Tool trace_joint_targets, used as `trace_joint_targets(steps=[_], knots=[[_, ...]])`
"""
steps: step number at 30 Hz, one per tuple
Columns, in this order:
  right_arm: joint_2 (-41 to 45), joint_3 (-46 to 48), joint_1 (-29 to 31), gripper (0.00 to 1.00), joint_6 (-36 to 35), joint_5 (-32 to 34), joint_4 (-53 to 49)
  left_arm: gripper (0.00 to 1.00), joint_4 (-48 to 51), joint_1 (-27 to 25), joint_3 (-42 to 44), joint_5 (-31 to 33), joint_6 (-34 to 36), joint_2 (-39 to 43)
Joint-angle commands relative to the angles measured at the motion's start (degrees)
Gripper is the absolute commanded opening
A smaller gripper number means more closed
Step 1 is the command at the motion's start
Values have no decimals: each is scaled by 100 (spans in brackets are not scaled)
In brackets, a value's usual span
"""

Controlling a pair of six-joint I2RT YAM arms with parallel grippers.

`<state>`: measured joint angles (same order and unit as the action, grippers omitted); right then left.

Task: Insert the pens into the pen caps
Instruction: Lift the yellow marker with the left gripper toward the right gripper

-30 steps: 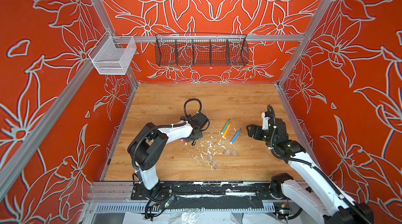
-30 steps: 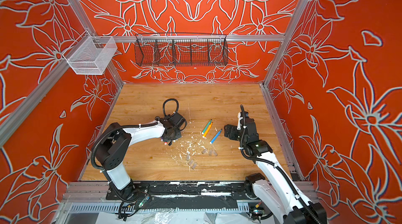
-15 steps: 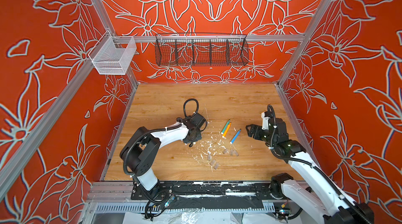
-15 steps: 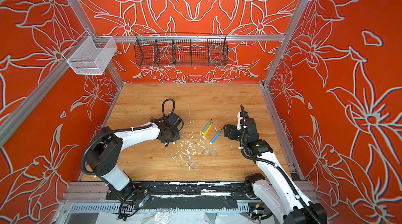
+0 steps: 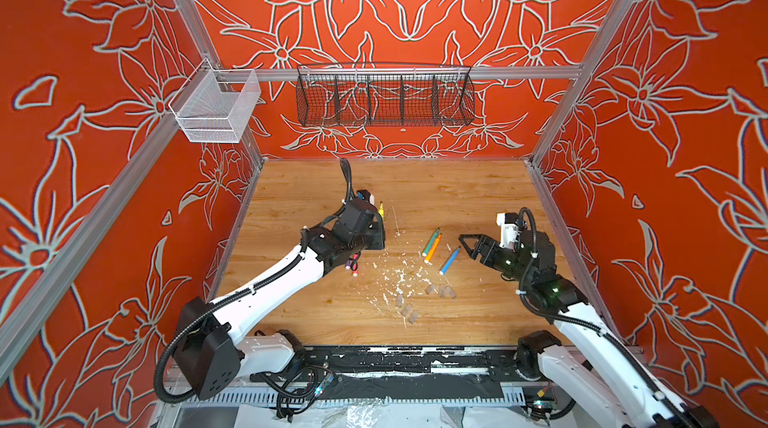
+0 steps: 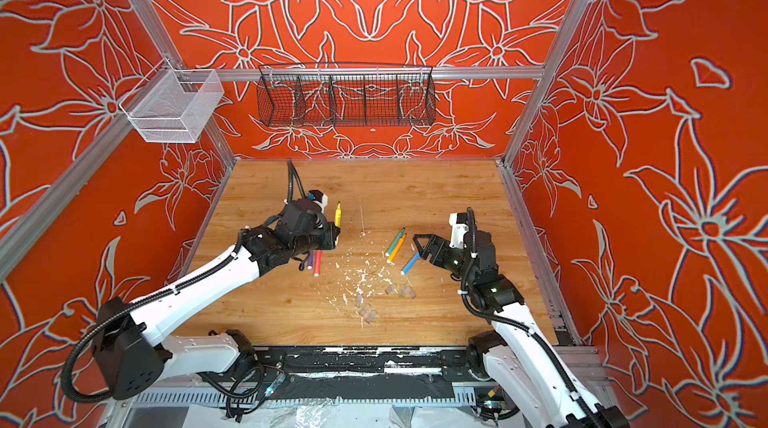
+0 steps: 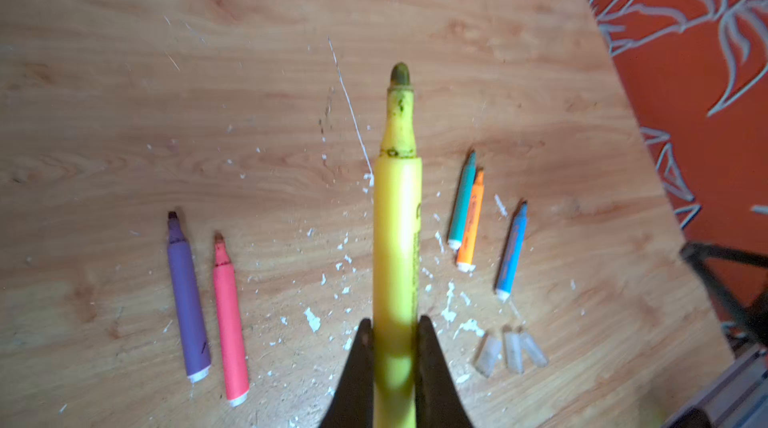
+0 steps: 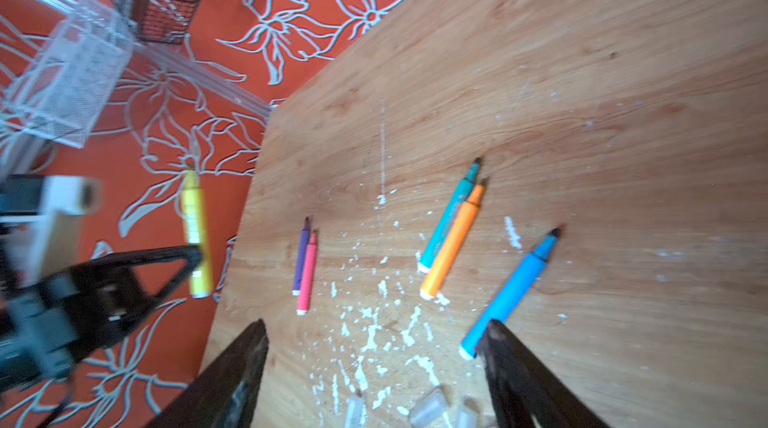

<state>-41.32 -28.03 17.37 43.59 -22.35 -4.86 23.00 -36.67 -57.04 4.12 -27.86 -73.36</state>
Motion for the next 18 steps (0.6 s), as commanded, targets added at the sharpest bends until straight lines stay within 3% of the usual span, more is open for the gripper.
trace_joint_targets(steps=[1,5,12,18], knots=[[157,-18,500,79,396,-1,674,0,-543,-263,233,-300,613,103],[100,140,1017,75,652,294,1206,0,-1120,-693,380,-1062,979,-127],[-373,210,1477,72,751,538,1729,0,-902,-1725,-79,-491,1568,-656],[-840,220,1667,65,974,767,2043,0,-947,-1897,-19,-227,1699,-550]])
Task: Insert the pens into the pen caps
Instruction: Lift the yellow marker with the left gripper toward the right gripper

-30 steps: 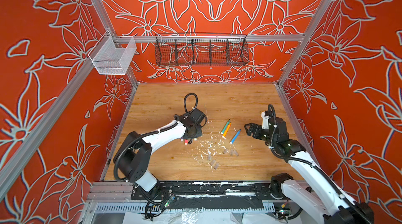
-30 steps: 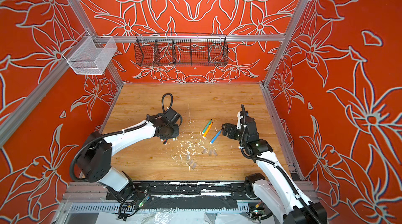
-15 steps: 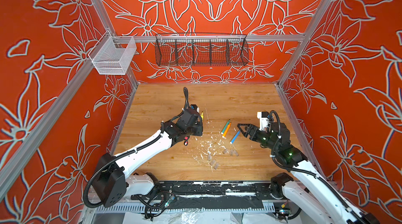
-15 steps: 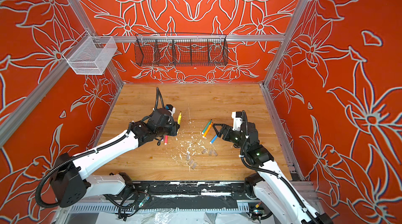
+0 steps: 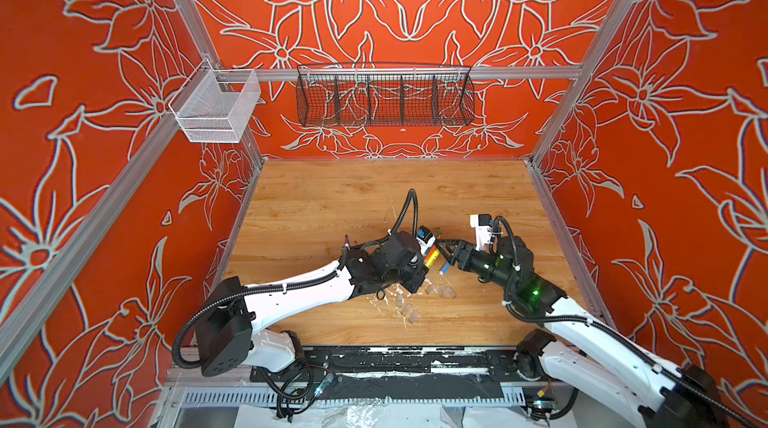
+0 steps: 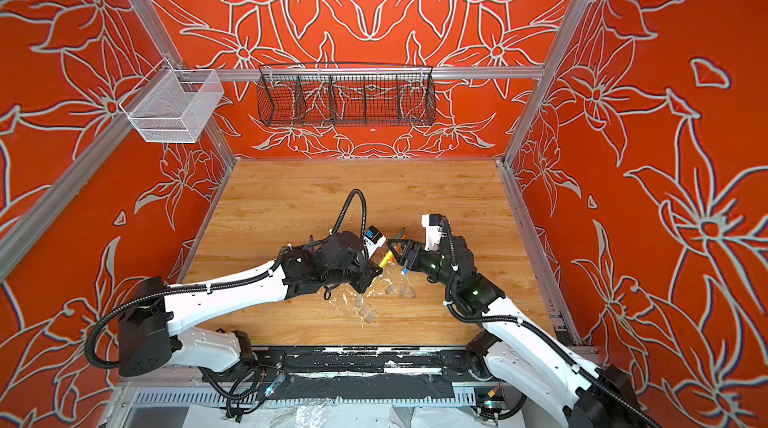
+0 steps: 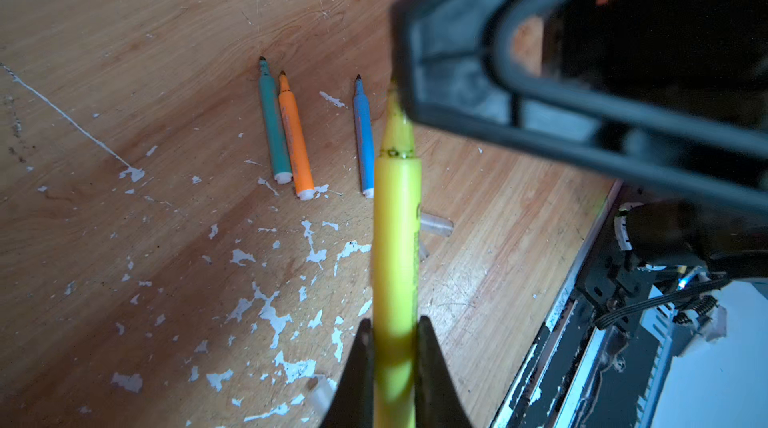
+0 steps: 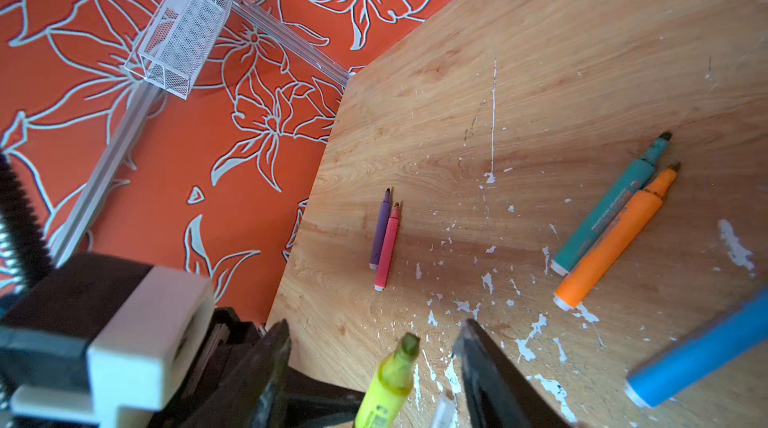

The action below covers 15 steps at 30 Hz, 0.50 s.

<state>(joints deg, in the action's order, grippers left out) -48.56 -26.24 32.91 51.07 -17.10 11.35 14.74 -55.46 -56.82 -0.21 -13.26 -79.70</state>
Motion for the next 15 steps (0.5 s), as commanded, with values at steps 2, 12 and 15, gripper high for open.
trace_joint_targets(steps=[2,12,15], knots=[[-213,-10,184,64,228,256,438,0,-120,-26,-23,227,245,111],[-549,-13,571,50,536,618,652,0,-205,-30,166,565,254,461],[-614,-17,675,37,580,685,734,0,-233,-26,197,566,273,483]])
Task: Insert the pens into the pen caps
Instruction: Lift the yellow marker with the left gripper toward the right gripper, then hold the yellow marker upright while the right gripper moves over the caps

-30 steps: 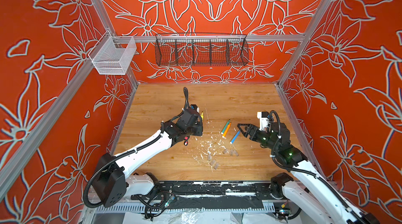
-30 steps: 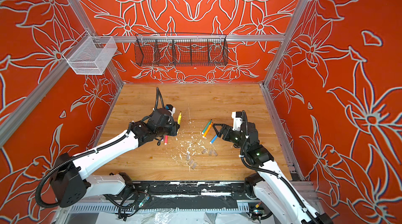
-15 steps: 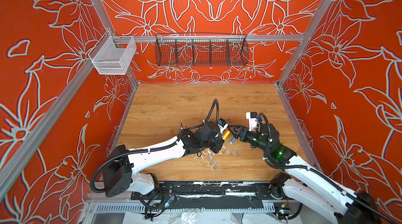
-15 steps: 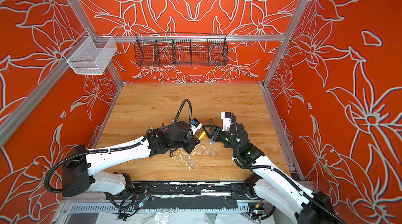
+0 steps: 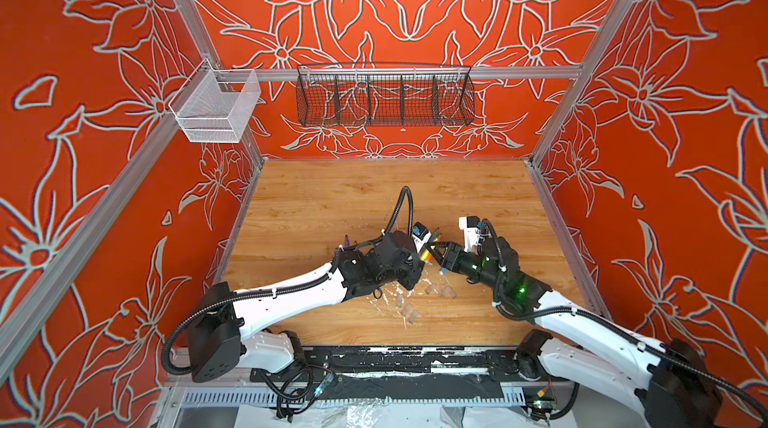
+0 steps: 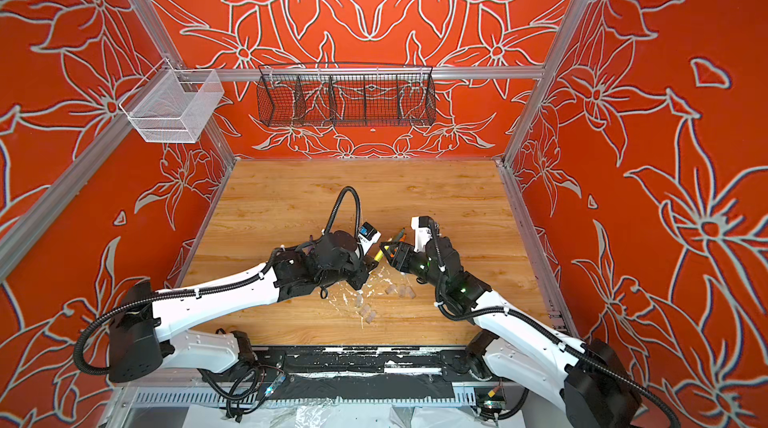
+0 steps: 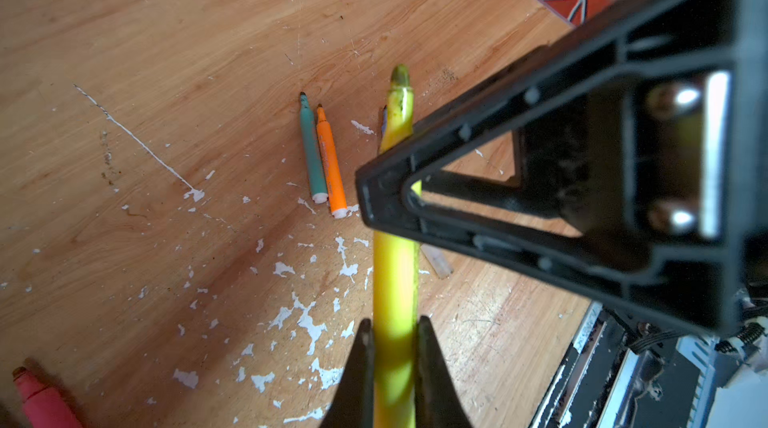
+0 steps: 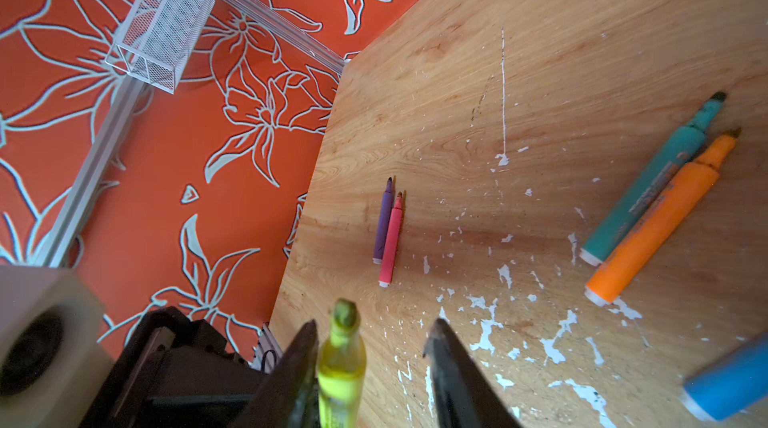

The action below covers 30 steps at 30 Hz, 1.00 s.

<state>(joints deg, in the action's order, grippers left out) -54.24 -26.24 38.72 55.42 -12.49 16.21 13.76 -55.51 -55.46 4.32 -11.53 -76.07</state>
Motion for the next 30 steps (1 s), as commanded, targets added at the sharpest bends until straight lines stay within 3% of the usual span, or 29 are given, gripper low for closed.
trace_joint_targets(steps=[1,9,13,30], knots=[[-67,-28,130,33,150,244,260,0,-136,-22,62,105,100,114],[-139,-56,274,13,221,378,276,0,-74,-22,-23,87,133,-25],[-142,21,344,9,379,421,403,18,-84,-22,-17,87,151,-60],[126,589,728,0,1118,724,1276,33,-224,-22,45,-131,237,-178]])
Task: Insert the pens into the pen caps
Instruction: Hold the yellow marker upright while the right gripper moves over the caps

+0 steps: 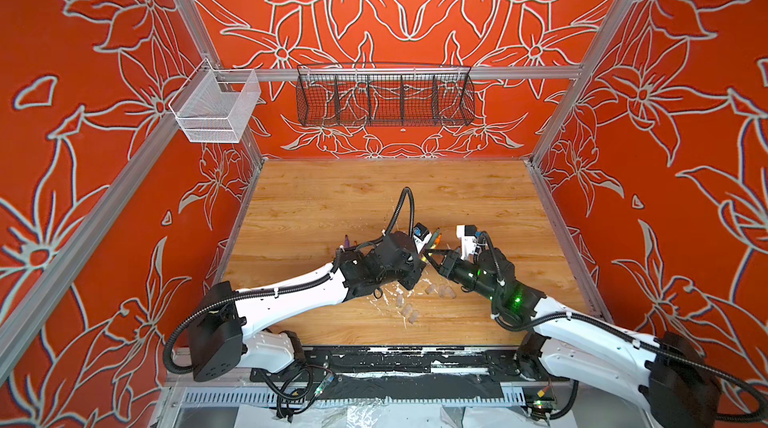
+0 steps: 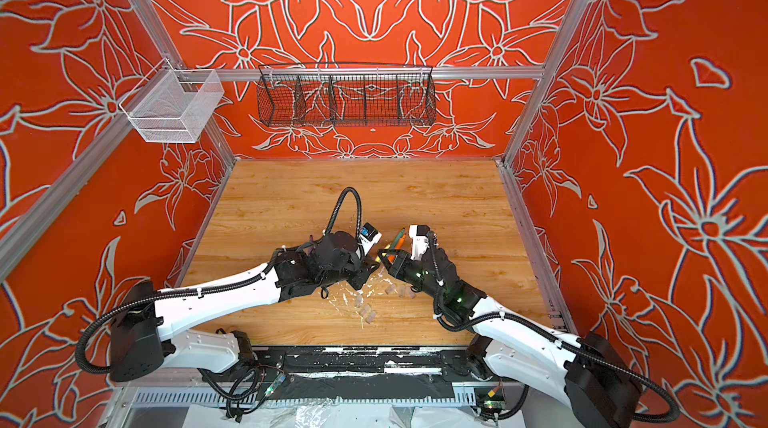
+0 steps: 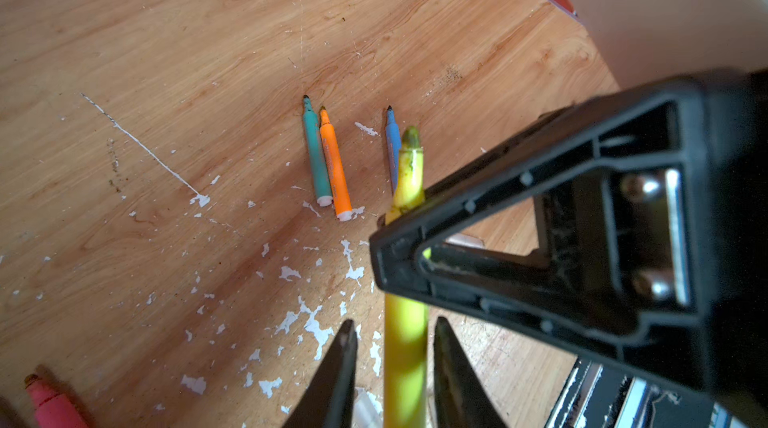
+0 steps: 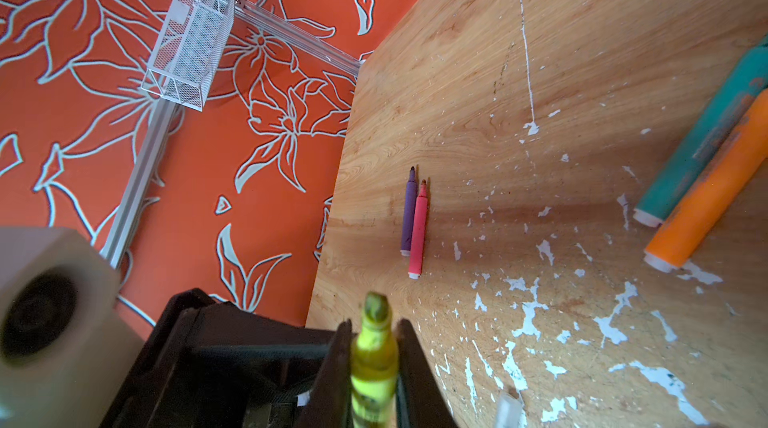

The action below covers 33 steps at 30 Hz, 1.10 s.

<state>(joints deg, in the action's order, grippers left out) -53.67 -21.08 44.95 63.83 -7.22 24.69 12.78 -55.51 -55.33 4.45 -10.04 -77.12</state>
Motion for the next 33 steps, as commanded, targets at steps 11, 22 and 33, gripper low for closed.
trace_joint_targets(steps=[11,22,33], knots=[[170,172,231,0,298,350,571,33,-73,-22,-50,-58,126,-269],[234,280,237,3,393,518,547,4,-126,-22,6,-15,134,-215],[548,-629,234,57,-679,977,-2126,0,-392,636,535,954,-680,349]])
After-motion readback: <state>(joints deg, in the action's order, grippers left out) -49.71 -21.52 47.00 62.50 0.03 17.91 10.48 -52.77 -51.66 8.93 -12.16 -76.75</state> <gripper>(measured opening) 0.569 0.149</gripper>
